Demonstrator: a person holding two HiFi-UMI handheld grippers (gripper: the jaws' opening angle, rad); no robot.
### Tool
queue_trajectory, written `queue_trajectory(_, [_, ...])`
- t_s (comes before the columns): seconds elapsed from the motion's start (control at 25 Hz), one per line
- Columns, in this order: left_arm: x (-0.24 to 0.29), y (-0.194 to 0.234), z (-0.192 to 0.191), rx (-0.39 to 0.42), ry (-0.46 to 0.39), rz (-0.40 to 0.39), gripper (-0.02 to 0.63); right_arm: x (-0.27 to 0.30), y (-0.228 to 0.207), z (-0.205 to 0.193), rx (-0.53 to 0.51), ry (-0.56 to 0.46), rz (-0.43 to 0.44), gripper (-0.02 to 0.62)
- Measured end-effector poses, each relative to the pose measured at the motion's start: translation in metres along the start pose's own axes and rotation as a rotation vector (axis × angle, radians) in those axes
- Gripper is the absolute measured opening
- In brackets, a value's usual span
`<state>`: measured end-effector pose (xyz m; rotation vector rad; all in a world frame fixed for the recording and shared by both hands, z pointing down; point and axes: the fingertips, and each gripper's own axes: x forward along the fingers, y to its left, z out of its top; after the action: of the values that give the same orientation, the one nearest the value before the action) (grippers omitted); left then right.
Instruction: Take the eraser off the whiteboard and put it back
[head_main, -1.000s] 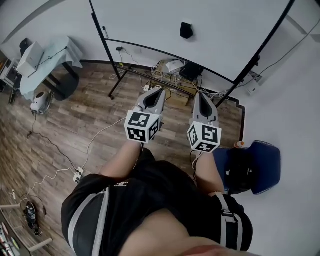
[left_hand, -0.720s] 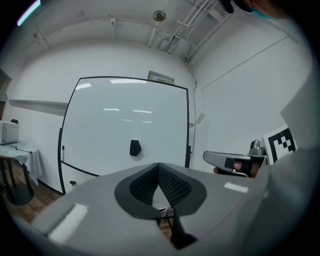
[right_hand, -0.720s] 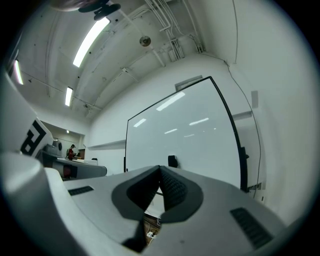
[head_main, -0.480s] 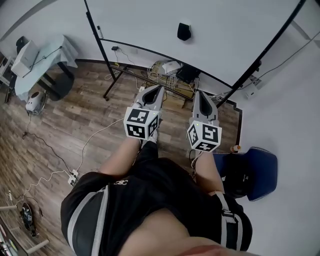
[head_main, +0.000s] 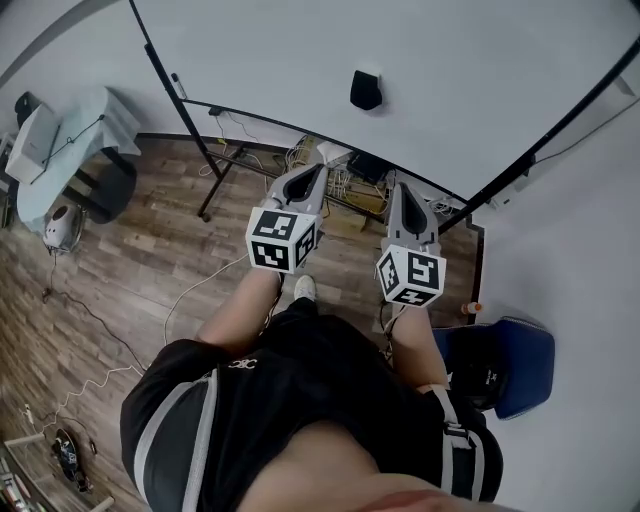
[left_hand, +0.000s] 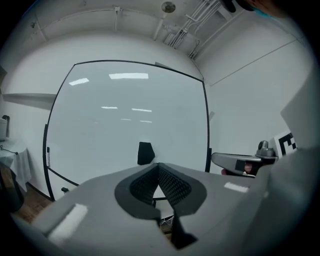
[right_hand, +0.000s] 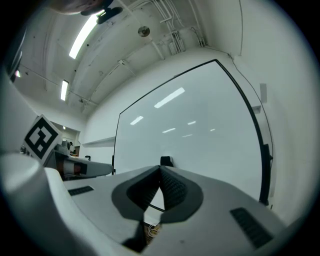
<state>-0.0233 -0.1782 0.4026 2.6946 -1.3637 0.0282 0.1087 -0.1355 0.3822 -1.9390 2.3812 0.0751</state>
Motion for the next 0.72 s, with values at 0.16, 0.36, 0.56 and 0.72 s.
queue_trajectory(0.16, [0.04, 0.028, 0.009, -0.007, 0.011, -0.023, 0.009, 0.046, -0.009, 0.001, 0.001, 0.011, -0.021, 0.005])
queue_trajectory(0.36, [0.089, 0.058, 0.014, -0.02, 0.022, -0.059, 0.009, 0.099, -0.019, -0.003, -0.008, 0.027, -0.046, 0.005])
queue_trajectory(0.56, [0.137, 0.089, 0.018, -0.028, 0.044, -0.071, 0.009, 0.149, -0.032, -0.004, -0.011, 0.039, -0.079, 0.005])
queue_trajectory(0.72, [0.165, 0.099, 0.019, -0.07, 0.045, -0.045, 0.009, 0.164, -0.05, -0.008, 0.002, 0.043, -0.105, 0.005])
